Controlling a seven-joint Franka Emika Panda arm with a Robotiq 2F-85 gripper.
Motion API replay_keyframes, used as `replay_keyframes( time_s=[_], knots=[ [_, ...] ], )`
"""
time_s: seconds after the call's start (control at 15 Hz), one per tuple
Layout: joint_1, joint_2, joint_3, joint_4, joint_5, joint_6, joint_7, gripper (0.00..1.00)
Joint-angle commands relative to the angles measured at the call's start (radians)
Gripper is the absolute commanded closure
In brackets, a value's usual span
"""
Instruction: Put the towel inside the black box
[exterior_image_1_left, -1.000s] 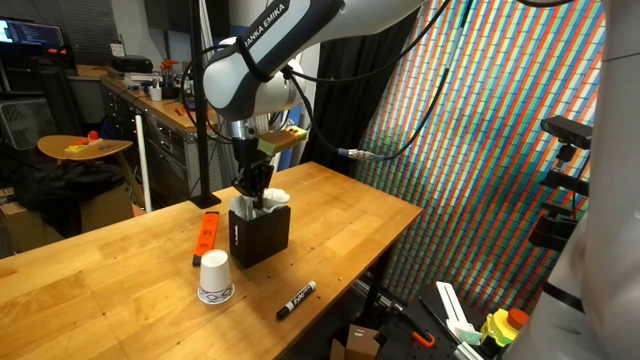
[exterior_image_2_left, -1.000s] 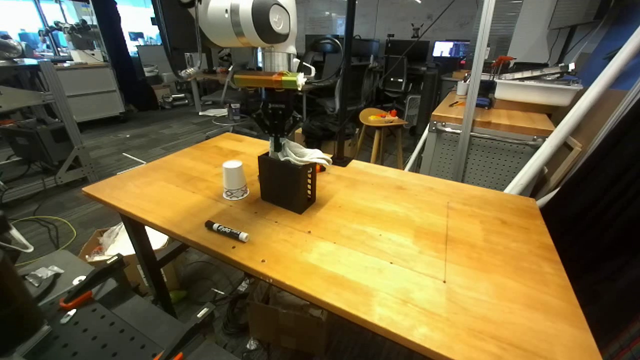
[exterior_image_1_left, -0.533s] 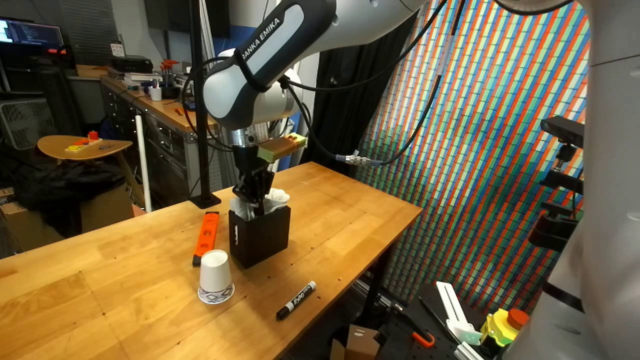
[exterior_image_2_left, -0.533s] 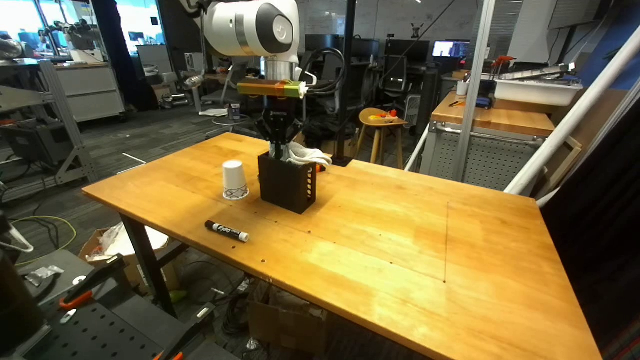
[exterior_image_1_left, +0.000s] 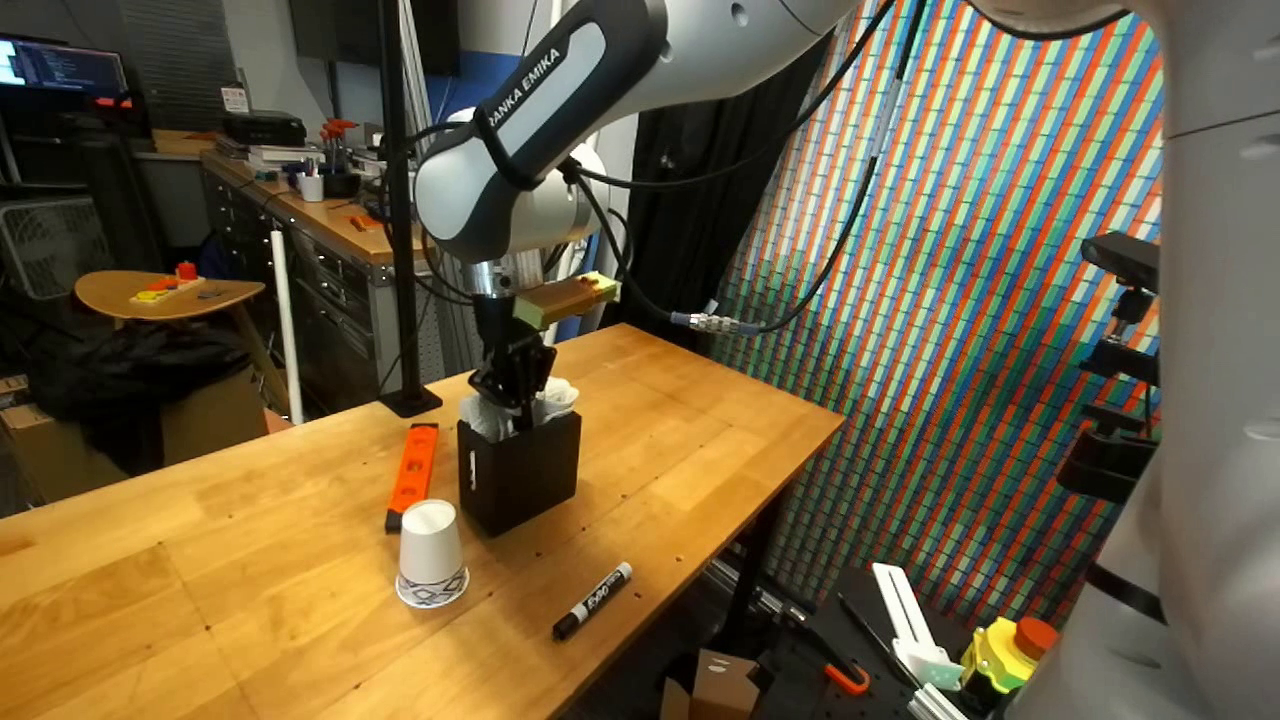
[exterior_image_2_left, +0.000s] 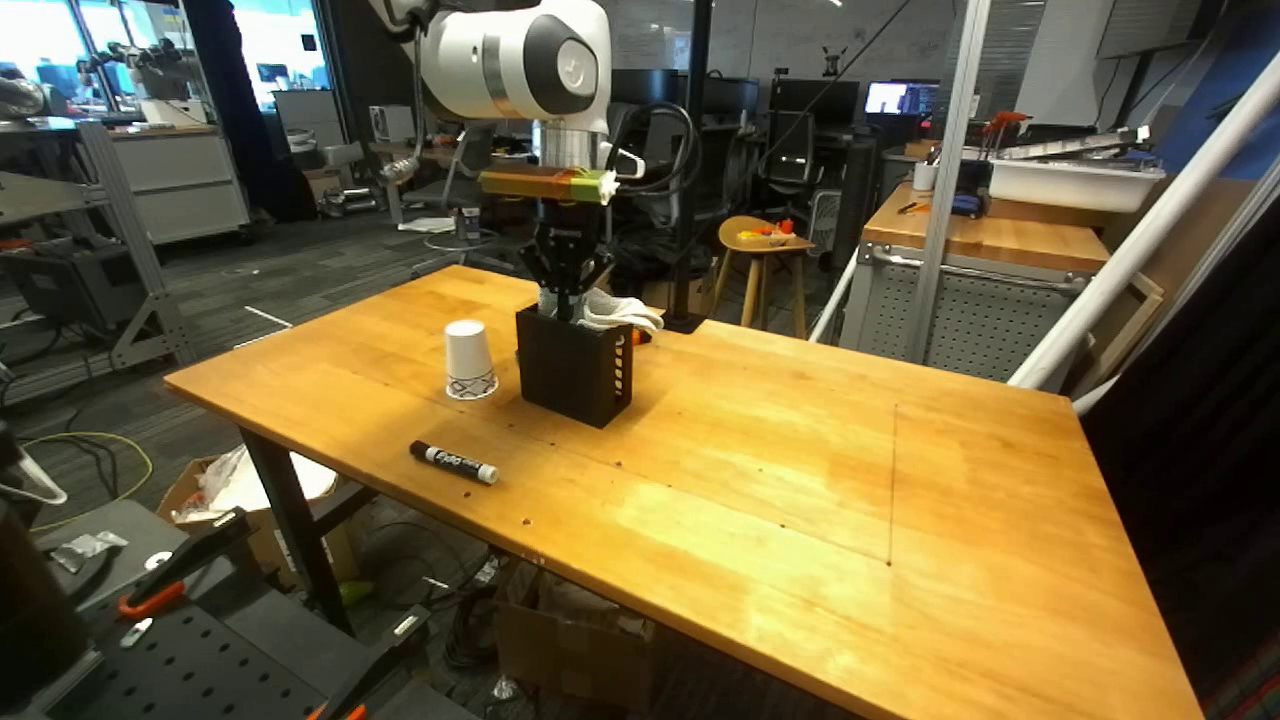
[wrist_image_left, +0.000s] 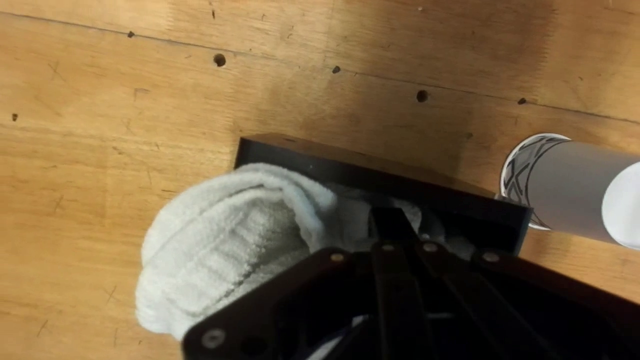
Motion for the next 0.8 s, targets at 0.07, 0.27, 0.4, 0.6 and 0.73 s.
replay_keyframes(
  time_s=[0.07,0.27,0.4,0.6,0.73],
  knots=[
    [0.014,0.011,-0.005,0.005,0.027,0.0,0.095,1.0],
    [0.021,0.015,-0.004,-0.011,0.027,0.005,0.131,1.0],
    [0.027,0.016,-0.004,-0.023,0.024,0.007,0.149,1.0],
    [0.036,0.018,-0.002,-0.043,0.022,0.008,0.167,1.0],
    [0.036,0.016,0.006,-0.059,0.039,0.01,0.164,1.0]
  ],
)
